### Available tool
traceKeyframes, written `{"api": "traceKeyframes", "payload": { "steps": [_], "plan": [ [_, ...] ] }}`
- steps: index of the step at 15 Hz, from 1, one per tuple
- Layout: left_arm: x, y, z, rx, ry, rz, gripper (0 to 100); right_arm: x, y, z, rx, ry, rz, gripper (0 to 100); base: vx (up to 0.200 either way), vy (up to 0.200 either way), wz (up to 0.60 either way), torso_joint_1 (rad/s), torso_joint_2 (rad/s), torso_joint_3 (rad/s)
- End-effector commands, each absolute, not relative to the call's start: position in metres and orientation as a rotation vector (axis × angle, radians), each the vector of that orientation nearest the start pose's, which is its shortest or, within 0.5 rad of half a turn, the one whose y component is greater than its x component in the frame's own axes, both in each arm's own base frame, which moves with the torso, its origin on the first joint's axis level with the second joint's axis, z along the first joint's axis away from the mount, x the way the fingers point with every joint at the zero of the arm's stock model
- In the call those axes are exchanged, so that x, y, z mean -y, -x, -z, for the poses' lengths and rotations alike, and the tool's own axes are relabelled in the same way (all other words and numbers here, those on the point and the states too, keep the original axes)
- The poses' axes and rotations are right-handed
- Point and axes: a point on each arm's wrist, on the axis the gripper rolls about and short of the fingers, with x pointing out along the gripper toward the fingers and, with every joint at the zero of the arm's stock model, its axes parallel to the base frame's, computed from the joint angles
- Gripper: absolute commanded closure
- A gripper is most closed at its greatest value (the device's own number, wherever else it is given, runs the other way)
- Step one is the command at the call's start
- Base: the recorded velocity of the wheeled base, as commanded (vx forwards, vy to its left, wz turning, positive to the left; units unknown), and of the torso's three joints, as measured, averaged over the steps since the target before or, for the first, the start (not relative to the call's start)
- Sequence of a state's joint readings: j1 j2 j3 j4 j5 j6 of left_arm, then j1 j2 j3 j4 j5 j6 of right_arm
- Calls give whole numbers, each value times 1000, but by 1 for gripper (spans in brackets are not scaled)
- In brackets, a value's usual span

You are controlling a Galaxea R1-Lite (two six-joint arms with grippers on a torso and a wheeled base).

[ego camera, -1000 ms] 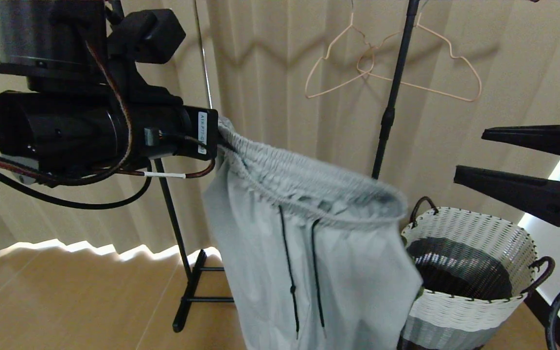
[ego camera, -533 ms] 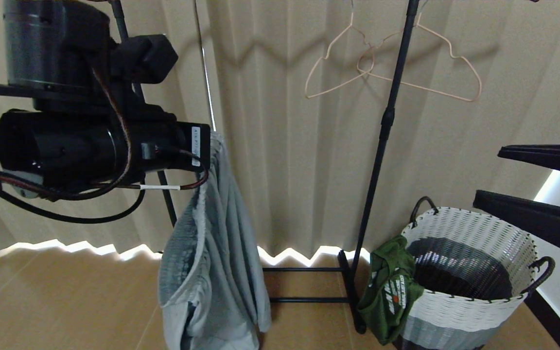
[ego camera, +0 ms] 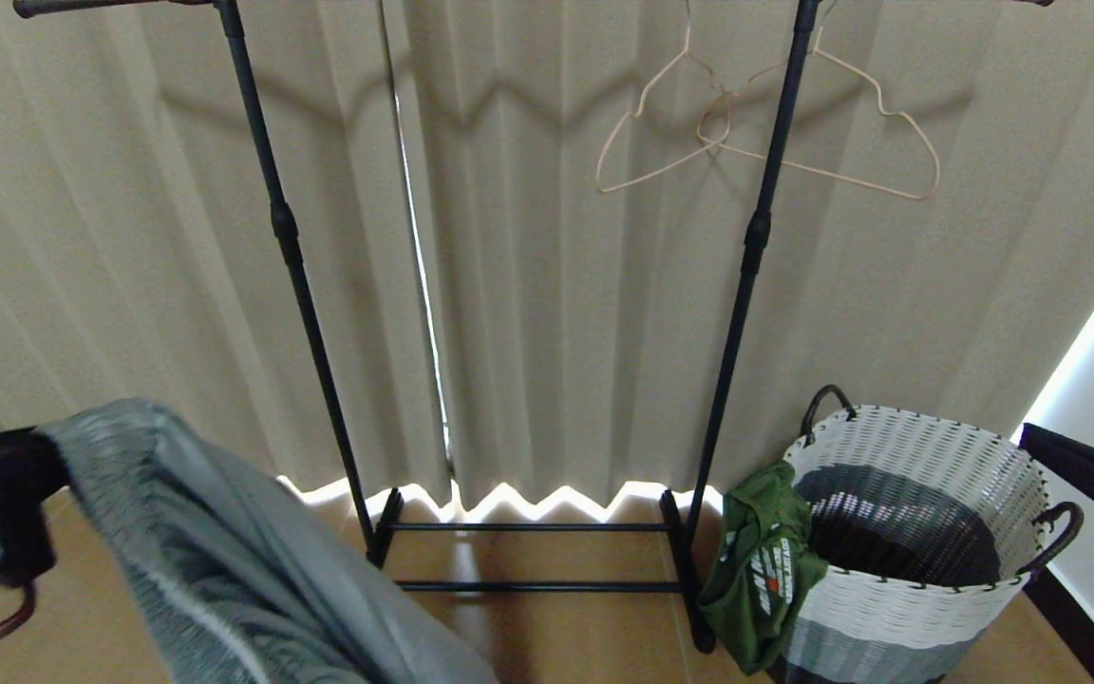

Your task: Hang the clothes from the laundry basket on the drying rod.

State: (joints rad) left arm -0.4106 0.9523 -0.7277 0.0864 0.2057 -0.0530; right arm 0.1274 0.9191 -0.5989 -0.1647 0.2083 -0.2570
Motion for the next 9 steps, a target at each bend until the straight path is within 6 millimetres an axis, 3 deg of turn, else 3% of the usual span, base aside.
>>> {"api": "traceKeyframes", "payload": {
  "steps": [1, 3, 7, 9],
  "plan": [
    [3, -24, -212, -215, -6, 108, 100, -12, -106, -228, -107, 252, -252, 0, 0, 0, 0, 0, 0, 0],
    [0, -14, -207, -212, -3, 105, 100, -10, -106, -226, -84, 257, -181, 0, 0, 0, 0, 0, 0, 0],
    [1, -16, -195, -250, -17, 113, 100, -7, -98, -219, -56, 262, -66, 0, 0, 0, 0, 0, 0, 0],
    [4, -19, -198, -206, -26, 208, 100, -5, -87, -211, -49, 263, -16, 0, 0, 0, 0, 0, 0, 0]
  ]
}}
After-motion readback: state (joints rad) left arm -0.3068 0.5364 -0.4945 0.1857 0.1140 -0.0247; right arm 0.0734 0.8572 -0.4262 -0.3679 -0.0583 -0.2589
